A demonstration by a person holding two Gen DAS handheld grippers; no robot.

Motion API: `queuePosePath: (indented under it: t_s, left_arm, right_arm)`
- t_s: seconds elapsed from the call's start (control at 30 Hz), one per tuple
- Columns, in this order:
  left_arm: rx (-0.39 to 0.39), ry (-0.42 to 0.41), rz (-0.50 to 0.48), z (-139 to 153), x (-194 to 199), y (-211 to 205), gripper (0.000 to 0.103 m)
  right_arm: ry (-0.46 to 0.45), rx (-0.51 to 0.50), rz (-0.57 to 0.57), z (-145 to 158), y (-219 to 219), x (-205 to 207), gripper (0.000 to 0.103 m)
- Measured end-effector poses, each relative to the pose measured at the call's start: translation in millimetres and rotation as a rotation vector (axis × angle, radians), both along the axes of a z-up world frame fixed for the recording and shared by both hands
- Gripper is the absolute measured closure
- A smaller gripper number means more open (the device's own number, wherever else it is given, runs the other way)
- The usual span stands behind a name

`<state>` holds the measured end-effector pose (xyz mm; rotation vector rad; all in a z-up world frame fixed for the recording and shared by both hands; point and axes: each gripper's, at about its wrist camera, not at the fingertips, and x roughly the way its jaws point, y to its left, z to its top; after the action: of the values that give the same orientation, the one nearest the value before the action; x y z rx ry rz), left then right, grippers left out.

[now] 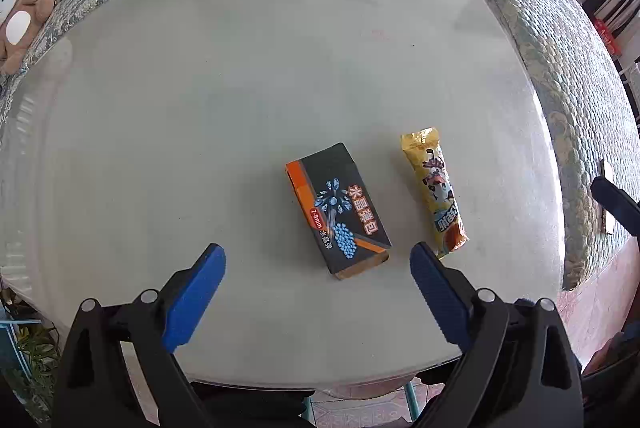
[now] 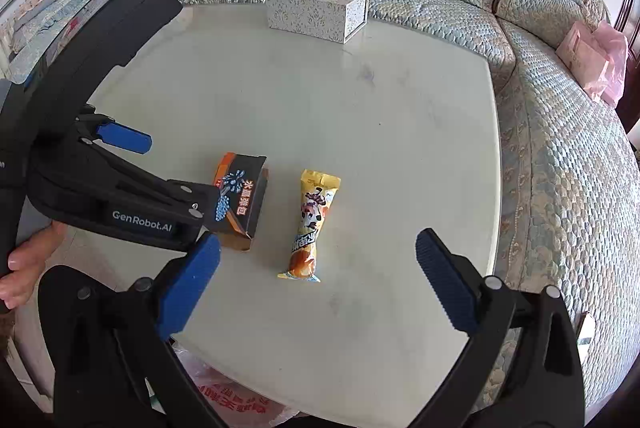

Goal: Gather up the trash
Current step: 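Raise both tools back over the table toward the last two items, then grasp the black-orange box with the left tool while the right tool grasps the yellow snack wrapper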

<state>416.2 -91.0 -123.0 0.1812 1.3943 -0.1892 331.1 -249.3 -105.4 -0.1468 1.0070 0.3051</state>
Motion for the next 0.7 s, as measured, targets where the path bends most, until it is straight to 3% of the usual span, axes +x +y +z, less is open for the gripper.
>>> queuePosePath:
  t_s: [0.33, 0.7]
  left_arm:
    - [-0.021, 0.077, 0.044, -46, 35, -2, 0.012]
    - [-0.036, 0.119, 0.071, -73, 53, -1, 0.012]
  right_arm:
    - [0.056, -0.046, 0.026, -57, 13, 23, 0.007]
    - [0.097, -0.043, 0.022, -87, 17, 39, 0.007]
